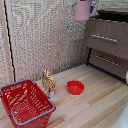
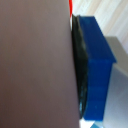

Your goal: Compassionately, move the pinch receptors towards pink recepticle. Embrace the recepticle delicately and rise accordingly. Progress forward guided by applied tension and move towards the highest section of the storage unit. Place the recepticle delicately and shut the storage unit.

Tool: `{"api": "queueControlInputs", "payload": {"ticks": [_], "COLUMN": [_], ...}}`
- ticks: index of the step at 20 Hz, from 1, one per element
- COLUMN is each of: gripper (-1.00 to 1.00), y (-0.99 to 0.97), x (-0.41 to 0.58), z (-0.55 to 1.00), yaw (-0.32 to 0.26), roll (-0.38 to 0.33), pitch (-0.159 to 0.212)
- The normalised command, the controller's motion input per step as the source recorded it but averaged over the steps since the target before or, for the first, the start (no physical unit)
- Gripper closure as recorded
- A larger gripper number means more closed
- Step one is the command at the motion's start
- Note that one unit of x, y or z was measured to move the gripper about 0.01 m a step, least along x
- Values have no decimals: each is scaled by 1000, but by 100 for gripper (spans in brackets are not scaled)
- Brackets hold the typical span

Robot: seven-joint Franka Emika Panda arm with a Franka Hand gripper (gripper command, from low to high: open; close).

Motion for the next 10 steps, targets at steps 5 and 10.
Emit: {"api": "queueControlInputs", "payload": {"ticks": [5, 10], "gripper": [100, 100], "y": [-629, -645], "x": [174, 191], "z": [863, 850], "yaw": [-174, -157], "roll": [0, 0], "pitch": [161, 107]}}
